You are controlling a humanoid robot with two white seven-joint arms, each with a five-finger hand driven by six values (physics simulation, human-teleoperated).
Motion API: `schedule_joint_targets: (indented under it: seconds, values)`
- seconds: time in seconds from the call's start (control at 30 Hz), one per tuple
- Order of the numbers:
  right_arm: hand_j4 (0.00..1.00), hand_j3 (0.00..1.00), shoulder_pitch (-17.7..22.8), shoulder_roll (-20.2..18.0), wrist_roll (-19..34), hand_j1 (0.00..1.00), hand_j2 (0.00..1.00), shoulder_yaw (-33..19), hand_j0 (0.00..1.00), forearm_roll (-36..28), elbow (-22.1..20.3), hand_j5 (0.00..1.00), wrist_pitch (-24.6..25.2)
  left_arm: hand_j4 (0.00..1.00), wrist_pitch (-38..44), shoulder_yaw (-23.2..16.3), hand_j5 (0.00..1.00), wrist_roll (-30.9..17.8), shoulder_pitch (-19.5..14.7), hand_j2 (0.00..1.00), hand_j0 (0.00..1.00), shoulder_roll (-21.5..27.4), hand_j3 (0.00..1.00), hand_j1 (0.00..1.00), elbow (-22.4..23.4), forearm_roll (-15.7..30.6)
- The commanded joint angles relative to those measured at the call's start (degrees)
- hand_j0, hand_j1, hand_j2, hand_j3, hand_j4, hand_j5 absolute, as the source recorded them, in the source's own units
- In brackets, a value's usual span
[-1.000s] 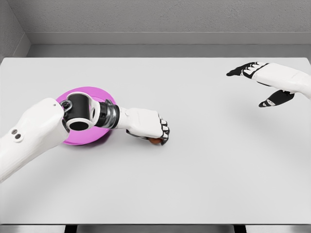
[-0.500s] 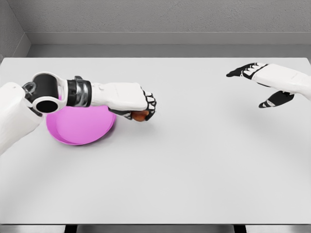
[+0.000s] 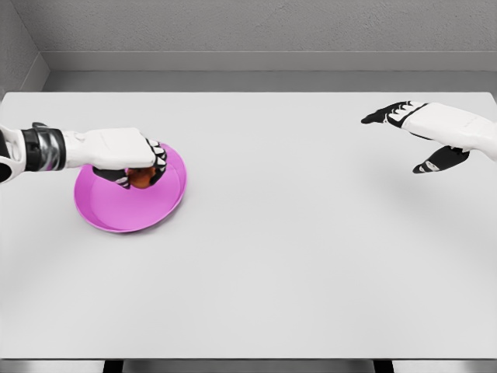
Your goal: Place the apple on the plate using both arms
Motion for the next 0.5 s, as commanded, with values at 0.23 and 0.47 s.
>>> schedule_joint_targets:
  seconds: [0.23,0.47]
  values:
    - [1.0,1.0,0.1,-0.1,0.0,1.0,1.0,0.0,1.0,-0.3,0.0,1.0,0.1,0.99,0.2,-0.1,0.99,0.1,0.1,0.99,0.99,-0.3,0.99,0.99,1.7,-0.1]
    - [1.0,1.0,0.1,-0.1,0.0,1.0,1.0,0.0,1.0,-0.3,0.0,1.0,0.1,1.0,0.2,3.9,1.0,0.1,0.0,1.0,1.0,0.7,1.0,1.0,10.4,13.8]
